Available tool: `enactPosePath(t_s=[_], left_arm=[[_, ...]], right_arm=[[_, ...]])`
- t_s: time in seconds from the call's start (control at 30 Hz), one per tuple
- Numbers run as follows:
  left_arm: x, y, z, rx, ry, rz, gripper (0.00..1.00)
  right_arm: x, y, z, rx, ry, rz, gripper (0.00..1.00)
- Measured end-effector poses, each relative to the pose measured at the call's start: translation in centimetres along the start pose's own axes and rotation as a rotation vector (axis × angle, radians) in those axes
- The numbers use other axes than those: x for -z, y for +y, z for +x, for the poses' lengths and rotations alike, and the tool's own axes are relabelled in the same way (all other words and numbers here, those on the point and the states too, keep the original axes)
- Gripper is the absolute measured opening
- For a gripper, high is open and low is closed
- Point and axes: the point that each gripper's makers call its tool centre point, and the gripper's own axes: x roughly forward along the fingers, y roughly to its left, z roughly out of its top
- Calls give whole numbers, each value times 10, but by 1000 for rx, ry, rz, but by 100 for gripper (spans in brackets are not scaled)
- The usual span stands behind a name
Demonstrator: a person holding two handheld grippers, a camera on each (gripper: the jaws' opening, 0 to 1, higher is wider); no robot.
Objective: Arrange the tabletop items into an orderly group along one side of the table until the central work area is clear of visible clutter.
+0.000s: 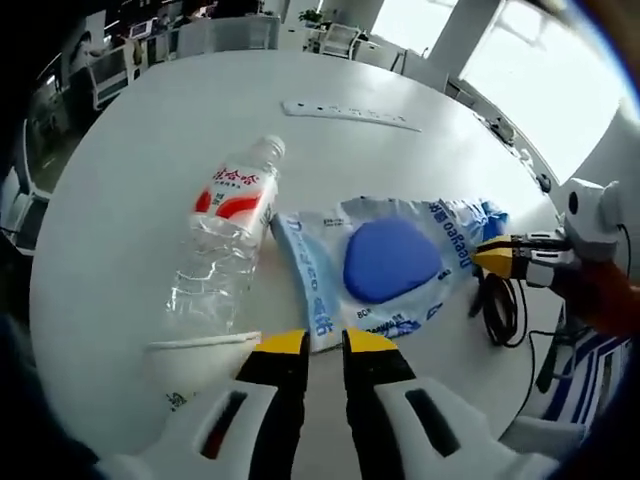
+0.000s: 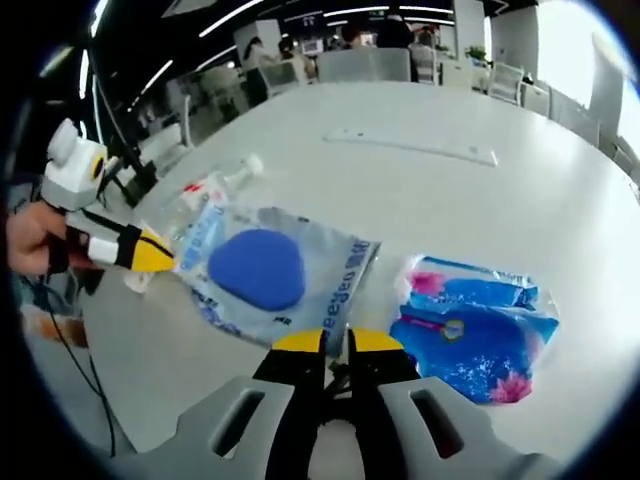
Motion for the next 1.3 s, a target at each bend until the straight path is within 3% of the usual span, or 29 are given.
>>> enactPosePath(t_s=[0.27, 0.67, 1.03, 1.3], left_arm=[[-4, -4, -15, 10, -29, 21, 16], [12, 2, -43, 5, -57, 46, 19], [23, 2, -67, 1, -88, 66, 20], [16, 6, -81, 1, -115, 78, 21]], right_arm=[[0, 2, -11, -1, -17, -7, 6], [11, 14, -28, -21, -31, -11, 9], [31, 35, -46, -43, -41, -14, 10], [43, 46, -61, -46, -62, 13, 10]])
